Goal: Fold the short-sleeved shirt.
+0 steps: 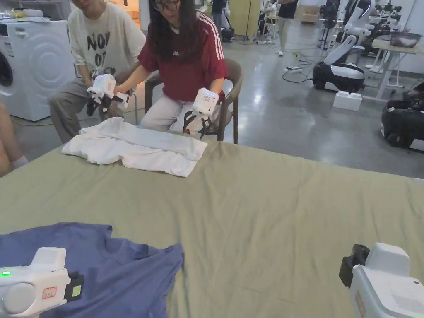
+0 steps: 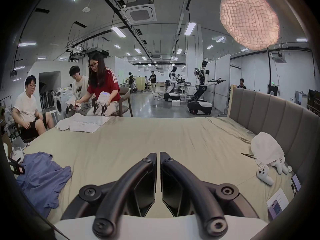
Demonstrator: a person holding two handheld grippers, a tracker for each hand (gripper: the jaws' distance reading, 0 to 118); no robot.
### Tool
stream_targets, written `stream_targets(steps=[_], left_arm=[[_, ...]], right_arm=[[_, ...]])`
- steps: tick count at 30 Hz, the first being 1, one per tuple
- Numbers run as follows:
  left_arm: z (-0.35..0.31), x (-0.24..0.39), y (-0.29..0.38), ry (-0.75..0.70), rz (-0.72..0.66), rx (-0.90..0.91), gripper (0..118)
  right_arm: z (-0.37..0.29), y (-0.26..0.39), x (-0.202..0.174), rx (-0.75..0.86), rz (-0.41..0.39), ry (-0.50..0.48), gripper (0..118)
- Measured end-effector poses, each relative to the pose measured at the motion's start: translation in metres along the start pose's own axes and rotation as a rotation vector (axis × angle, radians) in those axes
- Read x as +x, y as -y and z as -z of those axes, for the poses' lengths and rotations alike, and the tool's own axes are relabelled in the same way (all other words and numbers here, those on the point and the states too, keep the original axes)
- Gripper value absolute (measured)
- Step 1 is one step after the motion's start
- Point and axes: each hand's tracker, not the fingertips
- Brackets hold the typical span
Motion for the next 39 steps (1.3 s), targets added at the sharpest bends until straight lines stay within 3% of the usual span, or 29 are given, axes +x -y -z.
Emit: stream_targets(steps=[3,5,9,10,12,13,19,24,39], left_arm=[[0.020,-0.022,0.005,-0.039,-0.024,-0.085,84],[0.031,-0.031,0.010,0.011,-0.035,-0.100,84],[0.053,-0.020,0.019,0.076,-0.054,-0.195,71],[0.069,-0.023,0.021,0.033,-0.052,-0.235,57],[0.077,-0.015,0.029,-0.002,-0.039,-0.236,11],[0.074,-0.010,0.030,-0.033,-0.007,-0.179,2],[0.053,0.017,0.036,-0.066,0.114,-0.143,0],[0.037,0.001,0.038,-0.022,-0.007,-0.063,0],[-0.074,-0.022,-0.027,0.045,-0.028,0.416,0]], right_arm=[[-0.001,-0.001,-0.003,-0.009,-0.009,-0.010,2],[-0.002,-0.001,-0.005,-0.010,-0.010,-0.015,2],[0.000,0.000,-0.011,-0.020,-0.024,-0.022,2],[0.001,0.001,-0.012,-0.024,-0.024,-0.024,2],[0.001,0.002,-0.014,-0.035,-0.026,-0.023,2],[0.002,0.004,-0.013,-0.038,-0.026,-0.024,2],[0.001,0.007,-0.017,-0.047,-0.032,-0.022,2],[-0.001,0.012,-0.020,-0.059,-0.048,-0.029,2],[-0.004,0.010,-0.023,-0.043,-0.031,-0.051,2]])
